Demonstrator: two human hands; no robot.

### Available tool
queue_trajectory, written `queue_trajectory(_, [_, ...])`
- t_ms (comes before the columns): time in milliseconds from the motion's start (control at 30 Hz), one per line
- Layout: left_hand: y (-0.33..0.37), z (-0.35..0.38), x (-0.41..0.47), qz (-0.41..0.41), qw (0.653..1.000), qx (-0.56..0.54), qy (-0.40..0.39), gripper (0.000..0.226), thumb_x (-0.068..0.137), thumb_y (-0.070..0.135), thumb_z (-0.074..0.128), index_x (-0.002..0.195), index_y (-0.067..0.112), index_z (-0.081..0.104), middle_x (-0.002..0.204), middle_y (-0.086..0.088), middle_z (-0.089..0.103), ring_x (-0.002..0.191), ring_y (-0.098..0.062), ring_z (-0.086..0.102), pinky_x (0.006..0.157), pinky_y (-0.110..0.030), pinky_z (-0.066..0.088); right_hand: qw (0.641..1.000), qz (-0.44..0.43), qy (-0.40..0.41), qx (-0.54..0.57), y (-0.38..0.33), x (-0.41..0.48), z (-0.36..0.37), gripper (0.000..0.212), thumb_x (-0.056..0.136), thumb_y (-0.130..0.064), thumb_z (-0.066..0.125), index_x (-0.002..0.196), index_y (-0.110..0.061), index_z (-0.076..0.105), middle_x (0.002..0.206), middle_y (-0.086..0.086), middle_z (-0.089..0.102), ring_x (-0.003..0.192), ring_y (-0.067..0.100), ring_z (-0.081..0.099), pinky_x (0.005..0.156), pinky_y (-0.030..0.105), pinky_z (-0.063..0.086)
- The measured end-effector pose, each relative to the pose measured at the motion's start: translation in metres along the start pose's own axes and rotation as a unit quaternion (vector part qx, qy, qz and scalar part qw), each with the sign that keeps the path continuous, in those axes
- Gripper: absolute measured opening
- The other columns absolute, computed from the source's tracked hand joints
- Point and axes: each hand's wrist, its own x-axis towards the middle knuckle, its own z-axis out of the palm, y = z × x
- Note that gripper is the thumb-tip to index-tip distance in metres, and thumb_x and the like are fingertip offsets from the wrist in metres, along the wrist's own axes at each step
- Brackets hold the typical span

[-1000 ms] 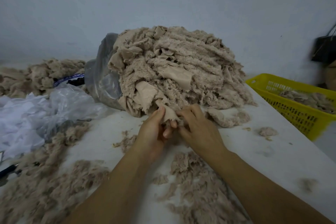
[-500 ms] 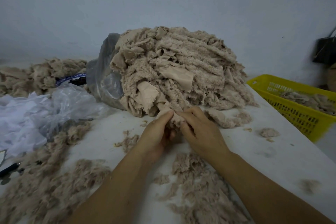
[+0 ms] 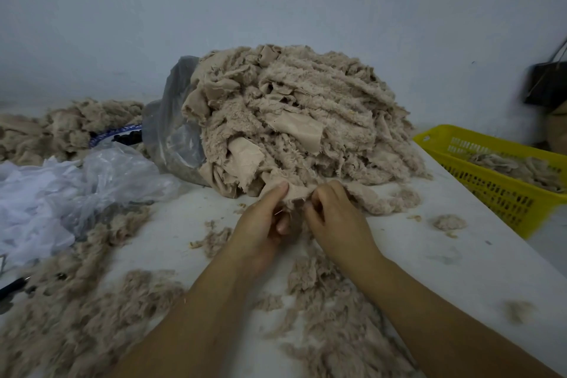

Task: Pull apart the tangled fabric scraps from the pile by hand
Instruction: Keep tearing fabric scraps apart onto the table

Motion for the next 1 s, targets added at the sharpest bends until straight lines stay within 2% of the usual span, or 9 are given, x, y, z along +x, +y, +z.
queue_trajectory(133, [0.001, 0.001, -0.002, -0.021, 0.998, -0.057, -0.008, 0.026, 0.099, 0.028, 0.057, 0.079, 0.013, 0.058, 0.058, -0.002, 0.04, 0.039, -0.009, 0.038, 0.04, -0.02, 0.039, 0.997, 0.024, -0.009, 0.073, -0.001, 0.001, -0.002, 0.031, 0.089, -0.012, 0.056, 0.073, -0.018, 0.03, 0.08, -0.006, 0.033, 0.061, 0.011, 0.032, 0.057, 0.033, 0.03])
queue_trajectory(267, [0.002, 0.002, -0.001, -0.044, 0.99, -0.135, -0.02, 0.017, 0.099, 0.023, 0.057, 0.086, 0.012, 0.06, 0.066, 0.0, 0.047, 0.041, -0.007, 0.039, 0.04, -0.018, 0.037, 0.978, 0.11, -0.039, 0.17, 0.0, 0.003, 0.0, 0.03, 0.089, -0.018, 0.058, 0.073, -0.023, 0.033, 0.068, -0.006, 0.042, 0.055, 0.004, 0.04, 0.051, 0.021, 0.032])
queue_trajectory(400, [0.001, 0.001, 0.0, -0.044, 0.987, -0.146, -0.043, 0.012, 0.085, 0.021, 0.069, 0.079, 0.01, 0.07, 0.075, -0.004, 0.06, 0.048, -0.007, 0.049, 0.044, -0.017, 0.045, 0.967, 0.151, -0.061, 0.196, 0.0, 0.005, -0.001, 0.018, 0.093, -0.026, 0.059, 0.088, -0.032, 0.042, 0.081, -0.01, 0.056, 0.063, -0.006, 0.053, 0.053, 0.012, 0.04])
queue_trajectory(500, [0.0, 0.002, 0.001, -0.038, 0.989, -0.128, -0.061, 0.012, 0.079, 0.022, 0.072, 0.073, 0.012, 0.073, 0.07, -0.002, 0.062, 0.05, -0.006, 0.051, 0.047, -0.016, 0.046, 0.976, 0.115, -0.091, 0.158, -0.004, 0.004, -0.002, 0.007, 0.097, -0.023, 0.051, 0.103, -0.022, 0.05, 0.09, -0.003, 0.064, 0.078, 0.013, 0.06, 0.068, 0.032, 0.048])
queue_trajectory(600, [0.002, 0.001, 0.002, -0.032, 0.987, -0.142, -0.065, 0.006, 0.078, 0.015, 0.07, 0.074, 0.01, 0.069, 0.067, -0.003, 0.061, 0.044, -0.005, 0.046, 0.044, -0.015, 0.041, 0.986, 0.091, -0.106, 0.086, -0.001, 0.002, -0.001, 0.029, 0.1, -0.019, 0.041, 0.072, -0.016, 0.046, 0.073, 0.001, 0.055, 0.073, 0.024, 0.054, 0.067, 0.038, 0.041])
queue_trajectory(667, [0.004, 0.0, 0.001, -0.022, 0.984, -0.16, -0.073, 0.013, 0.079, 0.014, 0.068, 0.067, 0.013, 0.07, 0.066, -0.003, 0.062, 0.04, -0.005, 0.042, 0.043, -0.015, 0.039, 0.987, 0.112, -0.116, 0.027, 0.006, 0.003, 0.0, 0.035, 0.101, -0.02, 0.039, 0.066, -0.017, 0.041, 0.069, 0.001, 0.05, 0.075, 0.027, 0.054, 0.065, 0.038, 0.037])
queue_trajectory(800, [0.004, 0.006, -0.002, -0.011, 0.978, -0.179, -0.107, 0.023, 0.083, 0.014, 0.062, 0.062, 0.016, 0.069, 0.068, -0.004, 0.061, 0.037, -0.004, 0.037, 0.044, -0.015, 0.037, 0.98, 0.175, -0.096, 0.011, 0.015, 0.007, -0.004, 0.029, 0.103, -0.02, 0.034, 0.092, -0.009, 0.058, 0.091, 0.011, 0.061, 0.092, 0.03, 0.06, 0.072, 0.034, 0.04])
queue_trajectory(900, [0.002, 0.011, -0.005, -0.013, 0.975, -0.18, -0.126, 0.015, 0.085, 0.014, 0.059, 0.071, 0.014, 0.062, 0.072, -0.005, 0.062, 0.035, -0.003, 0.033, 0.043, -0.014, 0.035, 0.975, 0.176, -0.132, -0.032, 0.016, 0.009, -0.002, 0.023, 0.101, -0.007, 0.035, 0.107, -0.003, 0.057, 0.114, 0.018, 0.06, 0.104, 0.029, 0.058, 0.08, 0.036, 0.043])
queue_trajectory(1000, [0.001, 0.013, -0.005, -0.016, 0.973, -0.179, -0.141, 0.012, 0.086, 0.013, 0.058, 0.074, 0.013, 0.059, 0.074, -0.006, 0.062, 0.034, -0.003, 0.031, 0.042, -0.014, 0.034, 0.969, 0.215, -0.118, 0.031, 0.016, 0.012, -0.007, 0.025, 0.1, -0.012, 0.037, 0.083, -0.013, 0.055, 0.105, 0.019, 0.063, 0.089, 0.029, 0.059, 0.07, 0.033, 0.039])
